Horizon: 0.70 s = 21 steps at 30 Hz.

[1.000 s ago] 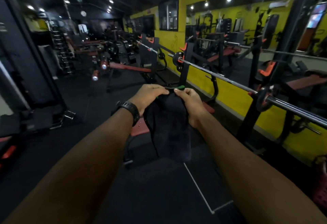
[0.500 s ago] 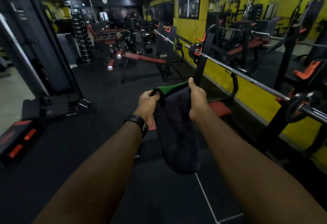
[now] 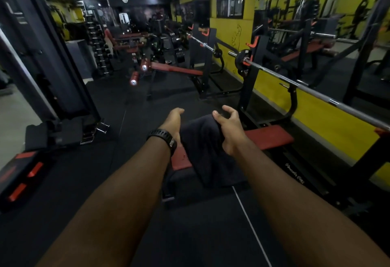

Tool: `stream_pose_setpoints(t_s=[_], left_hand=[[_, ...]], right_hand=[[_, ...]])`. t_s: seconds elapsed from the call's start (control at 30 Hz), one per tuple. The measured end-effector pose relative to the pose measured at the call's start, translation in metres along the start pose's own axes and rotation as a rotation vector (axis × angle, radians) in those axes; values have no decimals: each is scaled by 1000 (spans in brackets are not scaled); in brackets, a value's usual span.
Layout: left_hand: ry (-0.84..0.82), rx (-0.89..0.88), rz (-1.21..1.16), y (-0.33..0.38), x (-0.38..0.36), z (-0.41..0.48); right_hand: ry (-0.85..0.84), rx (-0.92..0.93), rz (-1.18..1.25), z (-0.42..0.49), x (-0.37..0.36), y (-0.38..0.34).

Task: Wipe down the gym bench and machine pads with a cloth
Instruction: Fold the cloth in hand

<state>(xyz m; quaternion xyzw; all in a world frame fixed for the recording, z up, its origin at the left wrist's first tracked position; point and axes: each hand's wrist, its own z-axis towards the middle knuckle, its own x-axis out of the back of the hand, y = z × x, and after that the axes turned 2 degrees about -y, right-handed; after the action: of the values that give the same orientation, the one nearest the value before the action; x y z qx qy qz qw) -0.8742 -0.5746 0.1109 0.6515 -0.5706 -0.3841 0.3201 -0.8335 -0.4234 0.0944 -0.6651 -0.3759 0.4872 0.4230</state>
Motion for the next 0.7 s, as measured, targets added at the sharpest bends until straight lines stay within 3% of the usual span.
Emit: stream_pose_setpoints(t_s=[0.07, 0.13, 0.23, 0.43, 0.5, 0.6, 0.7], left_hand=[[-235, 35, 135, 9, 14, 6], [-367, -32, 192, 16, 26, 21], [-290, -212, -19, 25, 35, 61], [0, -481, 31, 41, 36, 131], [-38, -476, 49, 51, 43, 147], [-266, -376, 83, 63, 58, 171], [-372, -313, 243, 73, 67, 192]], right_hand=[[66, -5, 93, 24, -16, -2], [76, 5, 186, 48, -24, -4], [18, -32, 45, 80, -28, -1], [-210, -178, -126, 113, -36, 32], [-192, -136, -129, 131, -43, 45], [-109, -30, -49, 163, -56, 54], [-106, 6, -14, 202, -65, 57]])
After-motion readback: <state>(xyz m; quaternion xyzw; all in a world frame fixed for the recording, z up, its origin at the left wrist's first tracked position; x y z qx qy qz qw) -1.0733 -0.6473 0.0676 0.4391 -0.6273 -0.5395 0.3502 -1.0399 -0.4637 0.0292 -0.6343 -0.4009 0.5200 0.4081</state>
